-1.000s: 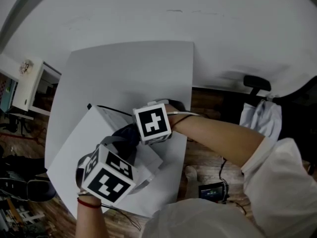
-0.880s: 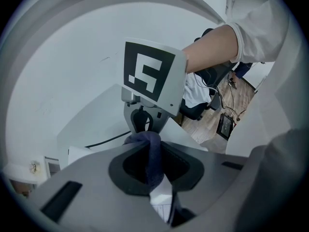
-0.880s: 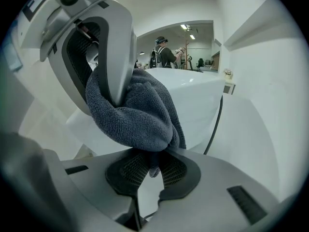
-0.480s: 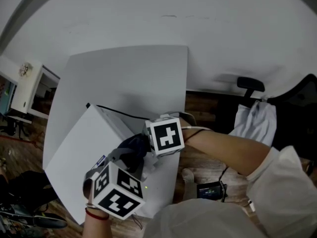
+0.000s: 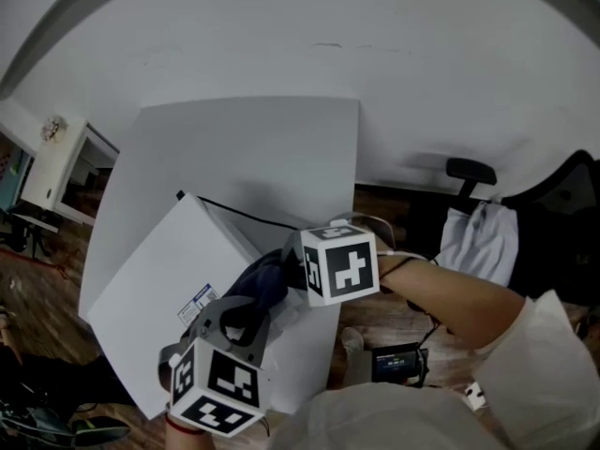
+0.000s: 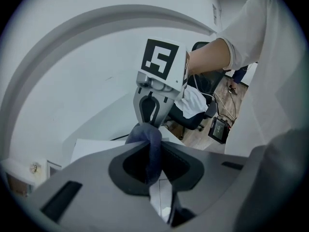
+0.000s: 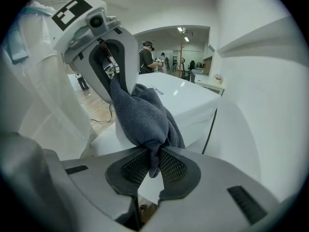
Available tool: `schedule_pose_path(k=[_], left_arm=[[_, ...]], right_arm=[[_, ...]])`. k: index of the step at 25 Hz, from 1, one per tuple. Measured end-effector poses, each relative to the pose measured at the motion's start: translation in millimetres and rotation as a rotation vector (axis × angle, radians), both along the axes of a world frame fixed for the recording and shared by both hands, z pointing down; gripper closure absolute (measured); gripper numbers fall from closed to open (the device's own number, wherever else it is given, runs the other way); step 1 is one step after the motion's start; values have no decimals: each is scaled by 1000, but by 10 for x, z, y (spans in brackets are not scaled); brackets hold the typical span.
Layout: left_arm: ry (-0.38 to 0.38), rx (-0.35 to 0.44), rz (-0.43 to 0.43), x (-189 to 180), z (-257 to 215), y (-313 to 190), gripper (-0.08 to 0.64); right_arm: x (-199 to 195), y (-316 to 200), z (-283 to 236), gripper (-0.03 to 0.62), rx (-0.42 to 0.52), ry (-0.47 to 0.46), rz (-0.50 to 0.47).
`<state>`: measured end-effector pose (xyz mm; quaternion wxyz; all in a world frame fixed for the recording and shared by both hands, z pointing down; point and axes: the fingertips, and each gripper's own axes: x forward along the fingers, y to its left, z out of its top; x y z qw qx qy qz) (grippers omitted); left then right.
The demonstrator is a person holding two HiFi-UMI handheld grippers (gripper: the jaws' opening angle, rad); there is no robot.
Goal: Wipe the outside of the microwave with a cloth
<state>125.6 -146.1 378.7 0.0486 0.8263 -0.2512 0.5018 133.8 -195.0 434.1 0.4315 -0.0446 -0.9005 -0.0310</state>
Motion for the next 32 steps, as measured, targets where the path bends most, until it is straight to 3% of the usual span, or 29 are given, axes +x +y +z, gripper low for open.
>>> schedule_pose_path(k=[3, 7, 12, 16, 26, 29, 32], left_arm=[[86, 68, -47, -202, -237, 71, 511], [185, 164, -111, -556, -561, 123, 511], [177, 213, -134, -1122, -590, 254, 511], [184, 225, -114, -1416, -332, 406, 511], [235, 193, -170, -1648, 245, 520, 505], [272, 209, -187, -1632, 251, 505, 487], [361, 250, -252, -1643, 132, 504, 433]], right_arm=[[-74, 5, -375, 531, 63, -42, -3], [-368, 89, -747, 529, 70, -136, -31], [-865, 271, -753, 529, 75, -123, -97], [-1129, 387, -623, 529, 73, -72, -125], [-1362, 487, -411, 529, 143, 61, -165], [-1343, 501, -394, 528, 148, 31, -116], [-1311, 516, -378, 528, 121, -49, -19]])
